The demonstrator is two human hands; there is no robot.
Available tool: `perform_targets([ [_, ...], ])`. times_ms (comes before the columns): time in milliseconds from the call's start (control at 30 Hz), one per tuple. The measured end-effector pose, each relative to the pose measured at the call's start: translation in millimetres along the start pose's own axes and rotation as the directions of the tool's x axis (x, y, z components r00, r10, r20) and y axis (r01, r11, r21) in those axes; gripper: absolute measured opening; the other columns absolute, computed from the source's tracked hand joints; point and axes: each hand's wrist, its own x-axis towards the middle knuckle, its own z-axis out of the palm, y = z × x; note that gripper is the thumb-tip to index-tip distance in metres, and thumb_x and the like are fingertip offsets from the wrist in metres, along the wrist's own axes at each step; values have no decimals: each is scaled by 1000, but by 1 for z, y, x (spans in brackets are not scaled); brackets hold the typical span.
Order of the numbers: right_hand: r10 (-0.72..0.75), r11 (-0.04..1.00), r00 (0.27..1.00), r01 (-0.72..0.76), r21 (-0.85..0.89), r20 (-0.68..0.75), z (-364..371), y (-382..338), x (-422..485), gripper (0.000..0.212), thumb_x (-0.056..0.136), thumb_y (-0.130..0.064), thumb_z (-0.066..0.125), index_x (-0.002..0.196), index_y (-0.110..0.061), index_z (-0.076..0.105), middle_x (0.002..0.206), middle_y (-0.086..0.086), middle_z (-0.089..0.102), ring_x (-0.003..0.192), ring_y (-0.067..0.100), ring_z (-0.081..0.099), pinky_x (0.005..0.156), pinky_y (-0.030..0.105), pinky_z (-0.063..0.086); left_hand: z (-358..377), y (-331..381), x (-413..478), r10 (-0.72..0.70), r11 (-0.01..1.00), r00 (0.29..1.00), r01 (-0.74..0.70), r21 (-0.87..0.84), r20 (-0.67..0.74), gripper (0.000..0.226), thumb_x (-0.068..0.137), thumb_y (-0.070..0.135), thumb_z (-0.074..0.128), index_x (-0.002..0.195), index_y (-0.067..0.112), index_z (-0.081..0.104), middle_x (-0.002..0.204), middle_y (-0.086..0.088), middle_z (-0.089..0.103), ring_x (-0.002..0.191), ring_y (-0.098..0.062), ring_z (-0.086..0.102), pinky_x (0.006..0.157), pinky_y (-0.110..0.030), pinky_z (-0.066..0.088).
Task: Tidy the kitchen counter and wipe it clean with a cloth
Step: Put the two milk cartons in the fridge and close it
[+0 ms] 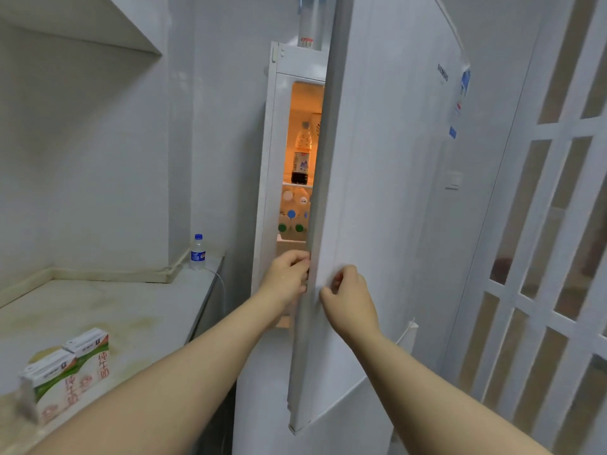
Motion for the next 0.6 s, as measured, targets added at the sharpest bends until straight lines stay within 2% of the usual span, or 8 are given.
perform_targets([
  [67, 24, 1000, 1000, -24, -4, 14, -16, 7, -21, 25, 88, -18, 48, 111, -13, 41, 115, 8, 50, 93, 27, 54, 75, 36, 45, 16, 5, -25, -2, 1000, 1000, 3, -18, 23, 24, 99, 12, 39, 112, 12, 60, 106, -3, 64, 105, -19, 60, 87, -32, 50],
  [133, 47, 999, 998, -46, -27, 47, -29, 13, -39, 45, 89, -16, 48, 132, -12, 34, 129, 10, 46, 108, 30, 53, 85, 38, 47, 28, 8, -47, 3, 1000, 999, -3, -5, 38, 28, 100, 11, 37, 121, 12, 56, 110, 0, 60, 106, -15, 56, 85, -26, 48],
  [233, 68, 997, 994, -65, -45, 89, -48, 21, -68, 57, 89, -15, 47, 142, -13, 25, 137, 13, 42, 119, 31, 49, 93, 40, 45, 42, 6, -78, -12, 998, 998, 8, 65, 62, 31, 101, 11, 35, 125, 14, 53, 112, 2, 56, 102, -13, 54, 80, -25, 47],
  [367, 118, 993, 993, -117, -17, 26, -65, 26, -105, 54, 86, -15, 50, 137, -10, 32, 131, 11, 47, 111, 31, 53, 84, 36, 44, 47, -1, -110, -24, 981, 997, 10, 193, 68, 30, 98, 4, 36, 118, 10, 57, 110, -2, 57, 82, -11, 54, 65, -22, 44],
  [433, 96, 994, 995, -94, -53, 23, -72, 26, -118, 40, 85, -14, 49, 125, -11, 45, 117, 10, 56, 101, 29, 56, 79, 34, 46, 42, -3, -120, -26, 959, 997, 7, 284, 66, 31, 96, 1, 38, 118, 9, 58, 115, -5, 59, 92, -17, 57, 75, -26, 45],
  [500, 24, 984, 994, -4, -176, 107, -75, 25, -127, 23, 87, -14, 44, 108, -13, 55, 106, 8, 61, 93, 26, 56, 72, 32, 44, 36, -7, -127, -43, 936, 998, 22, 351, 51, 32, 94, -1, 38, 117, 11, 58, 121, -6, 59, 102, -21, 57, 83, -28, 45],
  [600, -32, 975, 983, 71, -213, 182, -68, 21, -136, 19, 90, -18, 42, 100, -15, 58, 99, 6, 64, 88, 23, 57, 70, 31, 45, 23, -16, -135, -64, 899, 998, 45, 436, 29, 31, 96, 2, 36, 114, 14, 57, 122, -7, 58, 94, -15, 55, 82, -26, 45],
])
